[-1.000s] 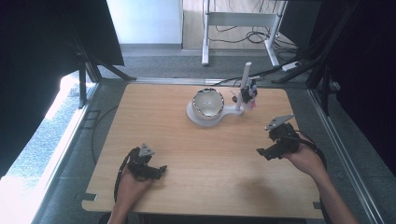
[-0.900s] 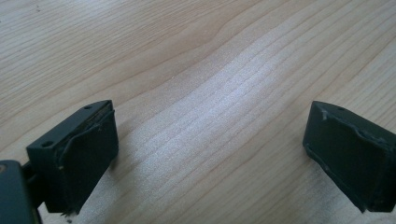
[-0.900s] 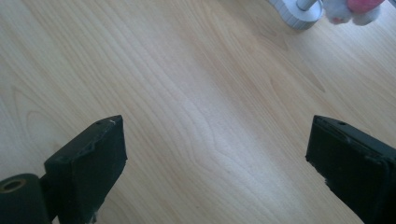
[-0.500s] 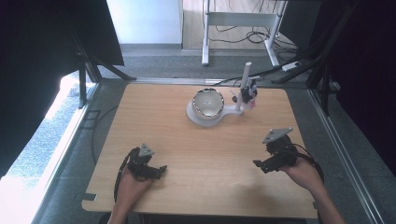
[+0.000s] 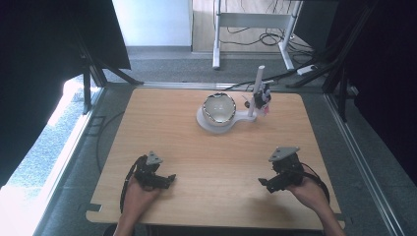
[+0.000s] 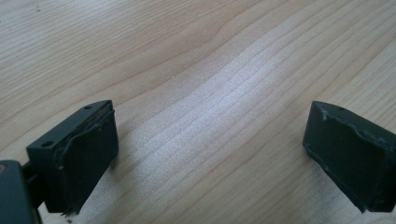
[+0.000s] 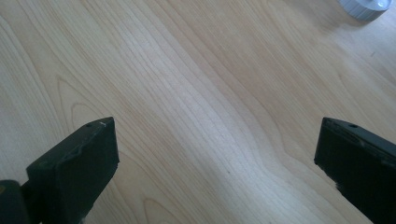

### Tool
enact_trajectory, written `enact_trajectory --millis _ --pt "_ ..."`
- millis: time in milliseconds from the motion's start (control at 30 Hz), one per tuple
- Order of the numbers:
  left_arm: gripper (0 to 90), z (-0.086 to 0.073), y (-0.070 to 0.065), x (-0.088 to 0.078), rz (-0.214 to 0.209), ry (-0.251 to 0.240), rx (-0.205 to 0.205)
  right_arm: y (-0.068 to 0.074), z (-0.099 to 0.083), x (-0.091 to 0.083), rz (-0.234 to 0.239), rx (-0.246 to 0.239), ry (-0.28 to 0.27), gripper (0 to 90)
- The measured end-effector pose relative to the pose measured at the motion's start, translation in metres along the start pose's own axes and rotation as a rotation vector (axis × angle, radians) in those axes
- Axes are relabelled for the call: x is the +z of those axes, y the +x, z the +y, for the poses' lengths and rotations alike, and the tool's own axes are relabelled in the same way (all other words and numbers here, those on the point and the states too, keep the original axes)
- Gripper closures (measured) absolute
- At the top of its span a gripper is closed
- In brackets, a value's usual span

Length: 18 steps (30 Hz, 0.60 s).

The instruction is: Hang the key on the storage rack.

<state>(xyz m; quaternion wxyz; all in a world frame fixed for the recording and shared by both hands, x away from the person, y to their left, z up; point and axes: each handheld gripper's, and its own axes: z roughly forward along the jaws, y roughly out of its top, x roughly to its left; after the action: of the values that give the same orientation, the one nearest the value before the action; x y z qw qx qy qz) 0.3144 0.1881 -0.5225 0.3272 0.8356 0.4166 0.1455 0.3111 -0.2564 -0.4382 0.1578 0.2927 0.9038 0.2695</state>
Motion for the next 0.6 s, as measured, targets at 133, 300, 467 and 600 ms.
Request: enact_trajectory --millis 133,300,467,600 --pt "3.1 0.0 0.0 0.0 0.0 0.0 0.0 0.003 -0.003 0.007 -0.001 0.012 -0.012 0.0" --pt "3.2 0.0 0.0 0.0 0.0 0.0 0.0 0.009 -0.01 0.022 -0.01 0.021 -0.023 0.0" --pt "3.2 0.0 0.0 0.0 0.0 -0.001 0.0 0.015 -0.016 0.038 -0.007 0.033 -0.035 0.0" --pt "3.8 0.0 -0.001 0.0 0.003 -0.005 -0.006 0.017 -0.023 0.05 -0.004 0.061 -0.063 0.0"
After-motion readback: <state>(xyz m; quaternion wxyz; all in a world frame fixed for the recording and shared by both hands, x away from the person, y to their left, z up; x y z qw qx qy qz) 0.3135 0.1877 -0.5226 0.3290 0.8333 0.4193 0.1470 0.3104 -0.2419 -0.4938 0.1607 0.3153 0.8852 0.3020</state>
